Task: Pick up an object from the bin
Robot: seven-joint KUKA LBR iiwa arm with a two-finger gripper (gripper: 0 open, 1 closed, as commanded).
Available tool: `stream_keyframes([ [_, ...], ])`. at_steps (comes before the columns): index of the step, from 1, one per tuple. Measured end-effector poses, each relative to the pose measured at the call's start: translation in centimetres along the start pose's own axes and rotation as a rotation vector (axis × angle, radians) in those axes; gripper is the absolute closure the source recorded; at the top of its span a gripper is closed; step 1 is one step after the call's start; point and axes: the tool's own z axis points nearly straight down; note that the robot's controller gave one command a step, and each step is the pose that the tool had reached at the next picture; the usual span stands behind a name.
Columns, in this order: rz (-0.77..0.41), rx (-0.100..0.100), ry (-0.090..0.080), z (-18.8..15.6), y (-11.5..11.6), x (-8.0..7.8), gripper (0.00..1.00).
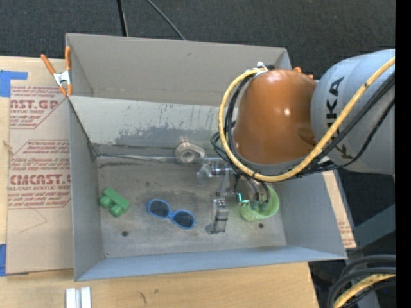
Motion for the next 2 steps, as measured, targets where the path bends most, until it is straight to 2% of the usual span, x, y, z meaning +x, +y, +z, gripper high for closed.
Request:
stream_keyframes([
  [1,-0.163,0.001,0.000,14.09,1.33,-0.88,0.00],
  [2,-0.162,0.000,-0.006,13.69,1.37,-1.04,1.00],
])
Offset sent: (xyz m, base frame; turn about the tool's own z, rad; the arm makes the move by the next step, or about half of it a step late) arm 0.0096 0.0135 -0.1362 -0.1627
